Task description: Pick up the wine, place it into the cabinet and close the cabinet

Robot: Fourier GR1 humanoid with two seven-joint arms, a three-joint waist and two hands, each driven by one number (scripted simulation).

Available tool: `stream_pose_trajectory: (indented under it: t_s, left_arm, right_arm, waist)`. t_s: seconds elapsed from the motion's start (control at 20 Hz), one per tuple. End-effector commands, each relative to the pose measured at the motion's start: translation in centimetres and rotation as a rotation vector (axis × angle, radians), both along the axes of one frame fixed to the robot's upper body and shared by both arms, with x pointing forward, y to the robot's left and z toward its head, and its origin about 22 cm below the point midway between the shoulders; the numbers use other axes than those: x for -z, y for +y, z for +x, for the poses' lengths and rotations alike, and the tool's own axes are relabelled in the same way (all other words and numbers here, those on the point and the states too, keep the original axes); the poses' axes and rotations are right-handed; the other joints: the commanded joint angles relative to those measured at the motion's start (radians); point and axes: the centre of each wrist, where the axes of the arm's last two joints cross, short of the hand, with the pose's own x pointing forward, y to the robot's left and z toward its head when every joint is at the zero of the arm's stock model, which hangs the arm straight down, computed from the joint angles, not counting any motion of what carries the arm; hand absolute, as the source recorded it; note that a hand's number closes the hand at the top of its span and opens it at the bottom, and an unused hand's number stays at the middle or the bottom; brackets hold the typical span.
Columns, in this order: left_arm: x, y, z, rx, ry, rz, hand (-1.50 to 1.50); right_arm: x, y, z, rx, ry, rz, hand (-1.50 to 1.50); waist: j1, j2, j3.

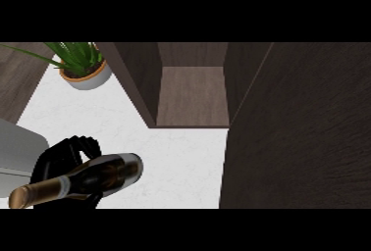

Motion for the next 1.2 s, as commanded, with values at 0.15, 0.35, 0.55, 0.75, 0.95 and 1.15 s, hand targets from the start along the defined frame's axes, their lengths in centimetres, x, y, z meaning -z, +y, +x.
stream_pose_trajectory:
  t_s: [0.15, 0.35, 0.55, 0.75, 0.95, 1.15]
  left_arm:
    - [-6.5, -5.2, 0.4, 0.021, -0.002, 0.022, 1.5]
    - [-6.7, -7.3, 1.4, 0.101, 0.02, 0.002, 1.5]
    - [-8.9, -10.4, 2.0, 0.138, 0.016, -0.025, 1.5]
    - [-11.3, -13.2, 1.0, 0.137, 0.031, -0.06, 1.5]
    - [-12.4, -16.3, 1.6, 0.134, 0.009, -0.061, 1.5]
    - [-12.0, -17.4, 3.7, 0.091, 0.013, -0.022, 1.5]
  right_arm:
    - [-0.2, 0.0, -1.7, -0.063, -0.022, 0.05, -1.5]
    - [-0.9, -0.8, -2.1, -0.062, -0.052, 0.048, -1.5]
    - [-0.1, 0.2, -0.9, -0.057, -0.045, 0.05, -1.5]
    - [-1.3, -0.2, -2.7, -0.066, -0.025, 0.049, -1.5]
    - [-0.7, -1.0, -2.4, -0.071, -0.045, 0.048, -1.5]
    - [-0.2, -0.7, -3.8, -0.071, -0.038, 0.058, -1.5]
  waist:
    - [-0.004, 0.002, 0.0]
    - [-0.009, 0.003, -0.001]
    - [-0.006, 0.004, -0.001]
    - [-0.009, 0.001, -0.001]
    - [-0.015, 0.002, 0.0]
    - [-0.019, 0.003, 0.0]
